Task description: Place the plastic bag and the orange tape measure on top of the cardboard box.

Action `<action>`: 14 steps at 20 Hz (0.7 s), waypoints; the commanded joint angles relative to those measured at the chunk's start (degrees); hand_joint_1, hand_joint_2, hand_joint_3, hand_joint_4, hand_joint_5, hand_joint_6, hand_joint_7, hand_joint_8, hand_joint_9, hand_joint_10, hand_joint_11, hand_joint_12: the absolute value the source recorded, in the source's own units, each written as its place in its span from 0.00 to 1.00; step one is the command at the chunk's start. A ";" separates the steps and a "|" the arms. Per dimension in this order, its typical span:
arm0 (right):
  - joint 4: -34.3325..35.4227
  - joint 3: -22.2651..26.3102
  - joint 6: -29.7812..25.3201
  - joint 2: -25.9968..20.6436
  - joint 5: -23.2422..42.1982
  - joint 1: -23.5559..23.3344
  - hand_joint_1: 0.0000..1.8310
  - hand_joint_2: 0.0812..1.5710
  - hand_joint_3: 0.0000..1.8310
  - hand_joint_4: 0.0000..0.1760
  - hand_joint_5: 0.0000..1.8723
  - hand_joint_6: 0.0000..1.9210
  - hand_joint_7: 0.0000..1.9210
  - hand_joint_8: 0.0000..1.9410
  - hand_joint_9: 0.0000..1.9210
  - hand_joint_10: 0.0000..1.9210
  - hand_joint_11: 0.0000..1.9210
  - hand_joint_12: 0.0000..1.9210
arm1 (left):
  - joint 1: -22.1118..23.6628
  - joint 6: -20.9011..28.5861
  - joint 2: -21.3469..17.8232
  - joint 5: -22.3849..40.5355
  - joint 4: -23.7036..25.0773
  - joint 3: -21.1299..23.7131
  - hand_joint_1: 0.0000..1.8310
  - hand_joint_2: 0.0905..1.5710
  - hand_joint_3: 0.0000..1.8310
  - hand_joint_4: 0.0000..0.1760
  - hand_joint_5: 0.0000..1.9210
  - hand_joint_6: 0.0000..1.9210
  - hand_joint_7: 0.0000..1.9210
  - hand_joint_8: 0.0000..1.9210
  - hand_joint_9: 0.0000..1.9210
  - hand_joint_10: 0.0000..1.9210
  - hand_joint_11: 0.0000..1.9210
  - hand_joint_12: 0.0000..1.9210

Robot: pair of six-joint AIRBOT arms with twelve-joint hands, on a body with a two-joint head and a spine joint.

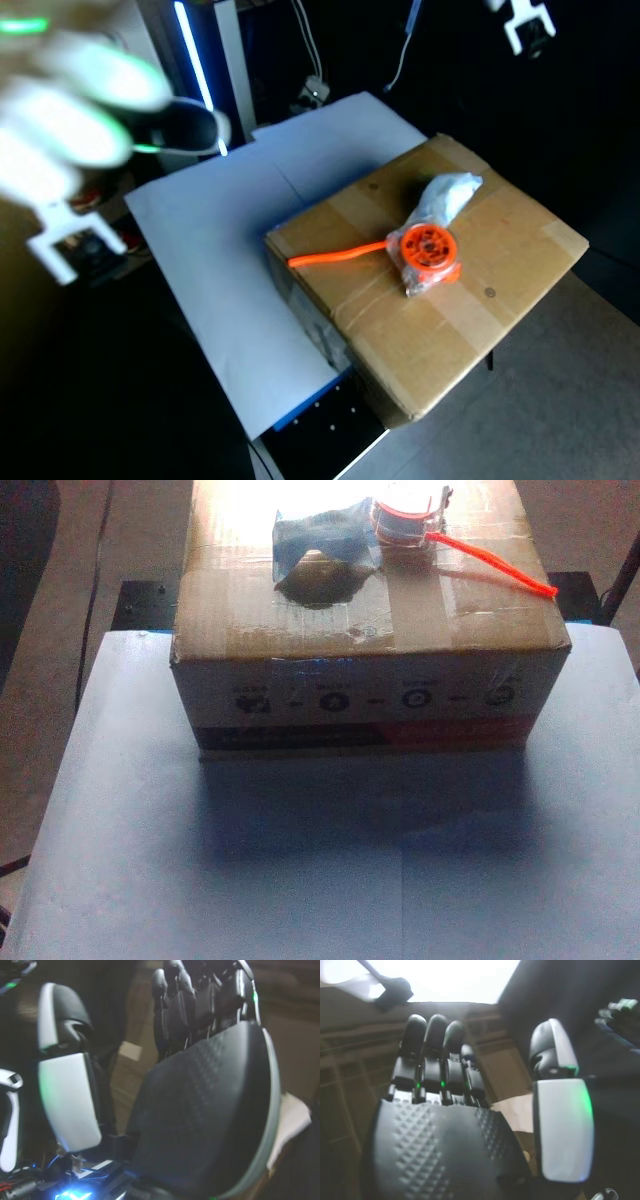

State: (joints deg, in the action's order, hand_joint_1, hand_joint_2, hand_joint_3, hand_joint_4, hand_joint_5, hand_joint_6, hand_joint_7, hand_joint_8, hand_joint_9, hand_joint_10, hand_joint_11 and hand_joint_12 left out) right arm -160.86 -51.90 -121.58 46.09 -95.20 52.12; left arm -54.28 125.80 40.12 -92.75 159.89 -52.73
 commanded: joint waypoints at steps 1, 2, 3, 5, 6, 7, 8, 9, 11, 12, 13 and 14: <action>-1.52 -0.06 -0.60 -0.19 -5.80 -0.43 0.29 0.69 0.00 0.82 0.04 0.66 0.21 0.01 0.14 0.23 0.00 0.72 | 0.86 0.29 -0.49 -8.47 1.70 -0.09 0.42 0.82 0.01 0.86 0.26 0.75 0.22 0.02 0.09 0.47 0.00 0.88; -2.51 -0.04 -0.72 -0.63 -5.80 -0.43 0.25 0.67 0.00 0.41 0.07 0.58 0.25 0.02 0.18 0.20 0.04 0.68 | 1.20 -0.44 -0.52 -8.47 2.93 0.13 0.41 0.86 0.01 0.72 0.26 0.86 0.23 0.03 0.06 0.46 0.00 0.83; -4.32 0.20 -0.74 -1.09 -5.80 -0.50 0.25 0.74 0.00 0.49 0.05 0.59 0.30 0.02 0.24 0.17 0.06 0.68 | 1.86 -2.03 -0.64 -8.48 4.85 0.96 0.20 0.81 0.00 0.13 0.01 0.39 0.16 0.01 0.07 0.43 0.00 0.76; -7.91 0.59 -0.79 -1.72 -5.80 -2.00 0.12 0.78 0.00 0.62 0.00 0.14 0.07 0.00 0.09 0.07 0.00 0.58 | 3.50 -3.49 -0.21 -8.48 7.14 1.18 0.14 0.74 0.00 0.50 0.02 0.06 0.05 0.01 0.03 0.17 0.00 0.29; -9.08 0.55 -0.76 -1.68 -5.80 -3.22 0.09 0.82 0.01 0.88 0.07 0.06 0.14 0.02 0.12 0.05 0.00 0.45 | 4.58 -4.73 -0.09 -8.49 8.66 1.40 0.06 0.83 0.01 0.91 0.00 0.01 0.01 0.00 0.01 0.05 0.00 0.21; -10.10 0.65 -0.75 -1.72 -5.81 -3.65 0.13 0.81 0.00 0.95 0.12 0.03 0.21 0.02 0.16 0.06 0.00 0.44 | 5.76 -6.67 0.01 -8.49 10.01 1.88 0.01 0.85 0.01 0.87 0.01 0.01 0.00 0.00 0.00 0.02 0.00 0.12; -11.33 1.00 -0.70 -1.75 -5.81 -4.24 0.27 0.80 0.00 0.51 0.21 0.02 0.30 0.03 0.20 0.18 0.00 0.62 | 6.45 -8.47 0.28 -8.49 11.31 2.19 0.00 0.97 0.00 0.90 0.10 0.05 0.04 0.00 0.06 0.03 0.00 0.39; -11.72 1.25 -0.67 -1.51 -5.81 -4.45 0.30 0.86 0.00 0.44 0.28 0.03 0.33 0.04 0.22 0.29 0.00 0.61 | 6.59 -9.15 0.73 -8.49 11.84 2.29 0.25 0.94 0.02 0.21 0.21 0.10 0.22 0.06 0.22 0.11 0.00 0.62; -11.72 3.18 -0.67 -3.17 -5.81 -4.40 0.36 0.81 0.00 0.56 0.17 0.54 0.33 0.07 0.16 0.49 0.00 0.70 | 6.72 -6.39 0.92 -8.49 11.87 2.52 0.42 0.87 0.00 0.55 0.26 0.84 0.28 0.32 0.22 0.48 0.01 0.82; -11.72 4.77 -0.68 -4.51 -5.81 -3.87 0.30 0.94 0.01 0.89 0.19 0.96 0.25 0.50 0.18 0.64 0.00 0.78 | 6.69 -3.58 1.12 -8.48 11.64 2.53 0.32 0.84 0.00 0.00 0.03 0.70 0.12 0.60 0.13 0.70 0.01 0.89; -11.72 6.38 -0.70 -5.67 -5.81 -2.02 0.32 0.96 0.00 0.44 0.19 0.99 0.21 0.74 0.17 0.75 0.00 0.78 | 6.30 -0.80 1.72 -8.48 11.01 2.53 0.26 0.87 0.01 0.00 0.01 0.67 0.09 0.63 0.12 0.74 0.02 0.91; -10.56 7.20 -1.73 -6.08 -5.81 -0.87 0.31 0.96 0.00 0.52 0.19 1.00 0.17 0.74 0.13 0.71 0.00 0.79 | 5.61 1.56 2.35 -8.48 9.76 2.53 0.28 0.94 0.00 0.69 0.14 0.93 0.13 0.71 0.17 0.81 0.06 0.97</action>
State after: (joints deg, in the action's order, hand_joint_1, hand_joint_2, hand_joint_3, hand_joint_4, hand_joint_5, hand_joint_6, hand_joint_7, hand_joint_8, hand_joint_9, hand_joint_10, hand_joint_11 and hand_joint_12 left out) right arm -170.41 -44.64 -123.50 39.90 -95.77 52.01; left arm -49.15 127.20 42.26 -95.96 169.29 -50.22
